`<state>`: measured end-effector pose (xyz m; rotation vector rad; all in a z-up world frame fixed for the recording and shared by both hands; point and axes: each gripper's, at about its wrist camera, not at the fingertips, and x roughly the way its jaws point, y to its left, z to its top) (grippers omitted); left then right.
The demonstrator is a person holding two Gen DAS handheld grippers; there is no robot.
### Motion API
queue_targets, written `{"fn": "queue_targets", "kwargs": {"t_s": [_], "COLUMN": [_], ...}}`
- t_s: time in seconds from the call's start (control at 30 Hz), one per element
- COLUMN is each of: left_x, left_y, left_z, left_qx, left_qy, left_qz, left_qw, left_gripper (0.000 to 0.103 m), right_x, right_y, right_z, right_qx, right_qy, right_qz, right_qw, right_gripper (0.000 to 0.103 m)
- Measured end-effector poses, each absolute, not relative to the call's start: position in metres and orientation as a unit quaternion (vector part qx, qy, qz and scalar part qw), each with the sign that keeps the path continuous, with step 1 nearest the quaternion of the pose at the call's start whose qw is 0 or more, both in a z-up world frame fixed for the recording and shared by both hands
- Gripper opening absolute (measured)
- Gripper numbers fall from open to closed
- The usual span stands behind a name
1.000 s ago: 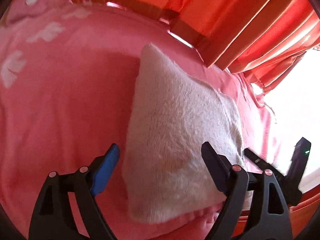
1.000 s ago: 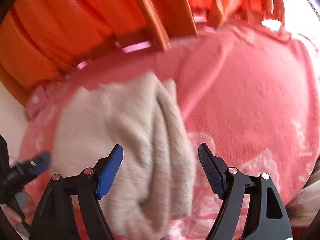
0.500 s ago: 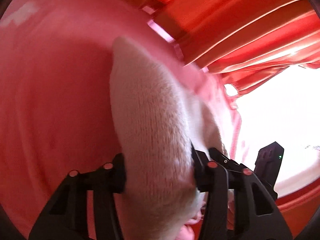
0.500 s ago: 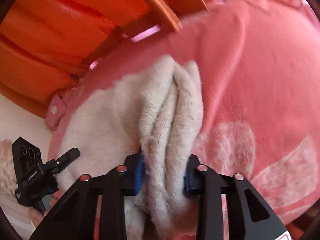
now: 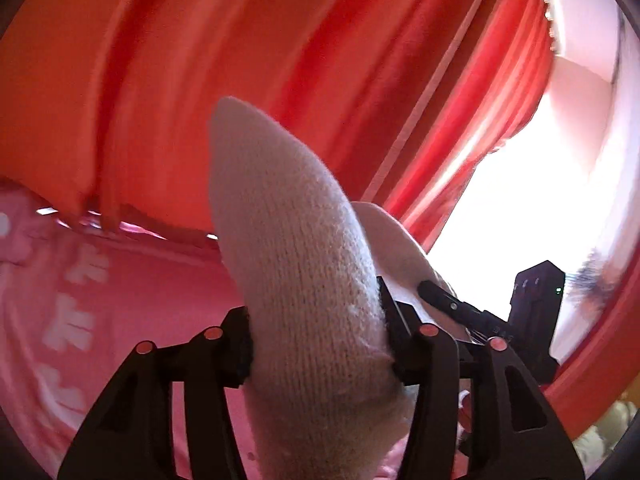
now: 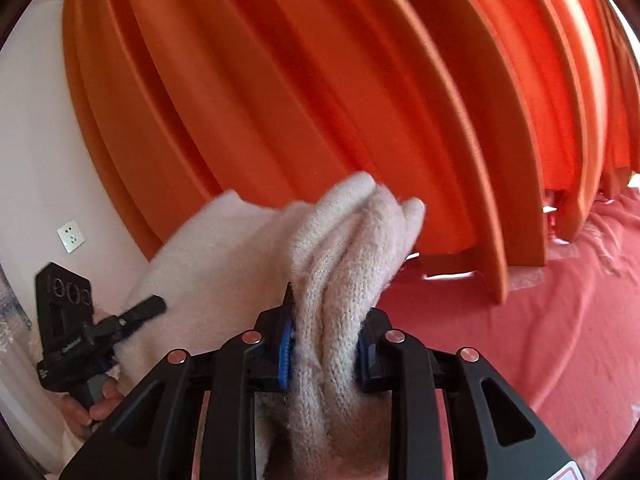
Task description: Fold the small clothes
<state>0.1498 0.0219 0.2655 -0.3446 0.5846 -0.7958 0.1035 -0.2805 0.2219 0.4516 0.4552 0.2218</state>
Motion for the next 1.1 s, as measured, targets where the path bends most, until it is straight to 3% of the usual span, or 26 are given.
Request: {"fn": "queue_targets", "kwargs": {"t_s": [0.03, 0.1, 0.2, 0.27, 0.37, 0.43, 0.53, 0.7, 0.77, 0.8, 0.83, 0.87, 0.97, 1.03, 1.1], "left_x": [0.161, 0.188, 0.217, 0.214, 0.196, 0.193, 0.201, 0.217, 0.223, 0.223, 0.221, 0.219, 0.208, 0.205, 0.207], "left_y": [0.024, 0.034, 0.046, 0.058, 0.070, 0.071, 0.072, 0.073, 0.075, 0.077, 0.078, 0.079, 0.079, 0.073, 0.064], "left_z": [0.255, 0.212, 0.122, 0.083, 0.052, 0.041, 0.032, -0.002, -0.011, -0.010, -0.006, 0.001, 0.019, 0.013, -0.007], "left_qx": [-0.159, -0.157, -0.159, -0.179, -0.200, -0.212, -0.223, -0.286, -0.302, -0.310, -0.314, -0.311, -0.276, -0.246, -0.219], "left_qy": [0.288, 0.321, 0.413, 0.438, 0.446, 0.449, 0.449, 0.467, 0.478, 0.479, 0.474, 0.469, 0.451, 0.460, 0.482], "left_qz": [-0.364, -0.322, -0.222, -0.208, -0.197, -0.192, -0.189, -0.178, -0.180, -0.183, -0.187, -0.194, -0.208, -0.199, -0.175], "left_qw": [0.872, 0.876, 0.869, 0.856, 0.850, 0.847, 0.845, 0.818, 0.805, 0.801, 0.801, 0.804, 0.823, 0.830, 0.830], "left_gripper": [0.060, 0.070, 0.069, 0.069, 0.070, 0.075, 0.085, 0.085, 0.062, 0.058, 0.050, 0.044, 0.041, 0.041, 0.041], "right_x": [0.124, 0.154, 0.179, 0.163, 0.146, 0.150, 0.167, 0.209, 0.223, 0.226, 0.226, 0.223, 0.205, 0.204, 0.212], "right_y": [-0.278, -0.277, -0.271, -0.268, -0.262, -0.260, -0.251, -0.243, -0.236, -0.234, -0.233, -0.235, -0.243, -0.253, -0.258], "right_z": [0.201, 0.155, 0.066, 0.030, 0.009, 0.004, 0.003, -0.026, -0.025, -0.013, -0.004, 0.015, 0.051, 0.029, -0.033], "right_qx": [0.233, 0.241, 0.229, 0.245, 0.246, 0.249, 0.240, 0.290, 0.263, 0.246, 0.240, 0.233, 0.199, 0.208, 0.177], "right_qy": [0.247, 0.289, 0.396, 0.409, 0.420, 0.426, 0.426, 0.460, 0.469, 0.461, 0.454, 0.434, 0.386, 0.408, 0.493], "right_qz": [0.112, 0.100, 0.025, 0.034, 0.035, 0.039, 0.034, 0.042, 0.045, 0.054, 0.056, 0.063, 0.058, 0.040, -0.024], "right_qw": [0.934, 0.921, 0.889, 0.878, 0.873, 0.869, 0.871, 0.838, 0.842, 0.851, 0.856, 0.868, 0.899, 0.888, 0.851], "right_gripper": [0.036, 0.040, 0.039, 0.039, 0.040, 0.053, 0.063, 0.071, 0.049, 0.025, 0.017, 0.017, 0.011, 0.008, 0.000]}}
